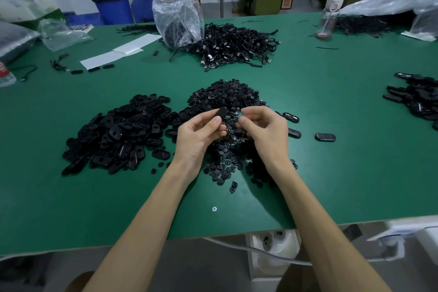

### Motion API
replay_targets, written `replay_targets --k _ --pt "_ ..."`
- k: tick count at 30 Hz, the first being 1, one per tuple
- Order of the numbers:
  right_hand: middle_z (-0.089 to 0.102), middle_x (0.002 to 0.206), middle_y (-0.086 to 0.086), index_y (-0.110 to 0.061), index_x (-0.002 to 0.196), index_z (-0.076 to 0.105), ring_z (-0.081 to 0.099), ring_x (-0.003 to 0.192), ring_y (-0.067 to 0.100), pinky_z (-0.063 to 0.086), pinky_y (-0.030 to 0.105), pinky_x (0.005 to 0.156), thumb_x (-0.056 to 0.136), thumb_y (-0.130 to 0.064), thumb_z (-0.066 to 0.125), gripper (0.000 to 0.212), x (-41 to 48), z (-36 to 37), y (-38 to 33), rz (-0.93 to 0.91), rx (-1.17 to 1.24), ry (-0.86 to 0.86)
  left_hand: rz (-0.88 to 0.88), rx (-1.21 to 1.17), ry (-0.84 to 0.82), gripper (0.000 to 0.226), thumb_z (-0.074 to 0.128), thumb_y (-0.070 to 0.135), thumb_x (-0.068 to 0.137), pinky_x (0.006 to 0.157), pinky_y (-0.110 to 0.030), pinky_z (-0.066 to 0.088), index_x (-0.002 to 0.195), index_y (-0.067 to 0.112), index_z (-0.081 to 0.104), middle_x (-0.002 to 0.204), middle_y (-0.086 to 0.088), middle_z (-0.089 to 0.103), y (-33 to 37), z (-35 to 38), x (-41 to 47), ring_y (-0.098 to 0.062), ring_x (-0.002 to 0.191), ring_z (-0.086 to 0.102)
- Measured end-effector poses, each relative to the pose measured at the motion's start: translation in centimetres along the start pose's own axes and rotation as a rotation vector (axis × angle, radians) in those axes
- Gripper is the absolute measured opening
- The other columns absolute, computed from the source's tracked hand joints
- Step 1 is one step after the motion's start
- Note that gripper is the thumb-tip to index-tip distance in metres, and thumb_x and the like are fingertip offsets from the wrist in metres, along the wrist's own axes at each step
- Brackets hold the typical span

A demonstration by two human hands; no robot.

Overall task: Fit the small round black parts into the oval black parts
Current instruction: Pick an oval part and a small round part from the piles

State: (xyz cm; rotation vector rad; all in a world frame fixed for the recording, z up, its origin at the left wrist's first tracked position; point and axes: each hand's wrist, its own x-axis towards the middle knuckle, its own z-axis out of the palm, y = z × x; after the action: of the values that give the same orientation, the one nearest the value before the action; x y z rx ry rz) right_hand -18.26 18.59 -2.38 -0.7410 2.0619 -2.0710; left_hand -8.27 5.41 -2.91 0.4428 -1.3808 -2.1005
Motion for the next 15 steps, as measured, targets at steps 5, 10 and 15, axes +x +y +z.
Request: replay_targets --k 5,10,15 --pt "0.078 0.094 0.006 -0.008 0.108 0.074 0.077 0.095 0.024 0.056 0.023 0.069 0.09 -0.002 0.076 0.019 0.14 -0.46 -0.48 0.184 0.436 -0.09 0.012 0.014 0.031 0.02 0.072 0.0 0.093 0.078 -0.025 0.06 0.111 0.007 0.077 0.087 -0.006 0.077 0.0 -0.08 0.06 -0.016 0.082 0.073" --pt "0.078 0.098 0.008 -0.007 0.112 0.075 0.076 0.096 0.022 0.055 0.022 0.072 0.088 -0.007 0.079 0.024 0.24 -0.56 -0.37 0.209 0.499 -0.184 0.015 0.02 0.024 0.02 0.072 0.001 0.093 0.078 -0.025 0.06 0.111 0.007 0.076 0.087 -0.006 0.077 -0.04 -0.09 0.07 -0.016 0.082 0.073" --pt "0.077 0.094 0.008 -0.006 0.111 0.075 0.074 0.092 0.019 0.053 0.023 0.072 0.088 -0.007 0.079 0.023 0.24 -0.53 -0.17 0.204 0.5 -0.22 0.017 0.035 0.016 0.02 0.071 0.001 0.094 0.078 -0.025 0.059 0.113 0.006 0.075 0.089 -0.006 0.077 -0.07 -0.11 0.09 -0.016 0.083 0.073"
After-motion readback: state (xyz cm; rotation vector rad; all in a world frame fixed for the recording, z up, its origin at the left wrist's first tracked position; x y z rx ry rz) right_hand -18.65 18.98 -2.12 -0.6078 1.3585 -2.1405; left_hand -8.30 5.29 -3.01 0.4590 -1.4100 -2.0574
